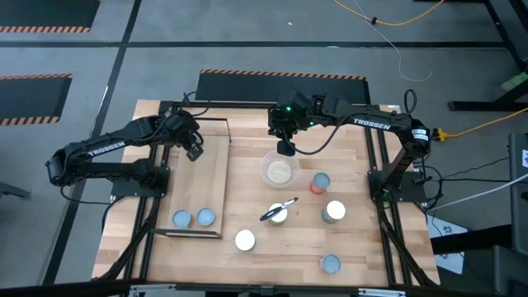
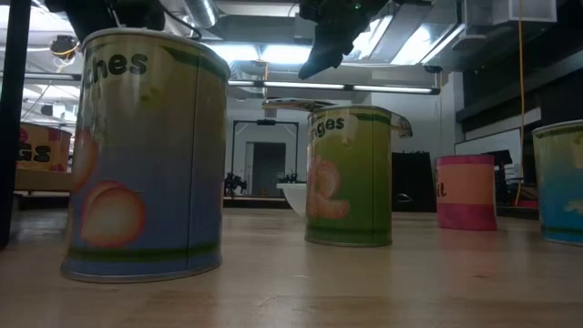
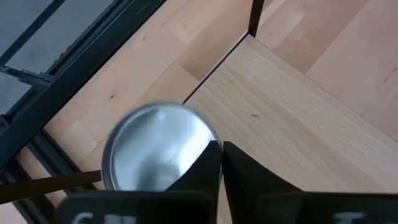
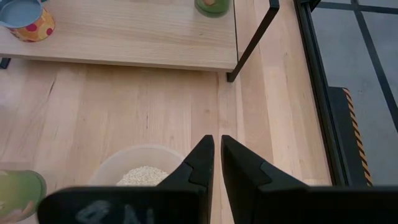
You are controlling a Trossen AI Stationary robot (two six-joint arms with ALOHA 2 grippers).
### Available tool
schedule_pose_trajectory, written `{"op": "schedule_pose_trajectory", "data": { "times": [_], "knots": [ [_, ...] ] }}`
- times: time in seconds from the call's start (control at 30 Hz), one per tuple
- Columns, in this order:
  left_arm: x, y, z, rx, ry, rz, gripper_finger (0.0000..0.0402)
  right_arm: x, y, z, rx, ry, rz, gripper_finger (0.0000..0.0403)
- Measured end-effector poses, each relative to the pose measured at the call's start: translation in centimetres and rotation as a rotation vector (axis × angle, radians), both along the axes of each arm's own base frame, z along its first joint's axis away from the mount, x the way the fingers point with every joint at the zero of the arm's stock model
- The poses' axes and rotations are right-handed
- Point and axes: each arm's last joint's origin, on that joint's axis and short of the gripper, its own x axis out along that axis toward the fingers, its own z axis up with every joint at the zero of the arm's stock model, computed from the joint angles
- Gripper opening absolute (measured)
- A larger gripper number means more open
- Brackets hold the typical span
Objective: Pick and place cans onto a shelf
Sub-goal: Put the canned pears on the shelf
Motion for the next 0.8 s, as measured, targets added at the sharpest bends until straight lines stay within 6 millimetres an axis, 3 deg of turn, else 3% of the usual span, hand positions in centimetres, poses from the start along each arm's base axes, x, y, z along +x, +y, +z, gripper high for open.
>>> {"op": "schedule_pose_trajectory", "data": {
  "times": [0.8],
  "knots": [
    [-1.8,-1.1,0.6,-0.012,0.012,-0.069,0.0016,0.0,0.0,0.0,0.000,0.000,0.000,0.0036]
  ]
}}
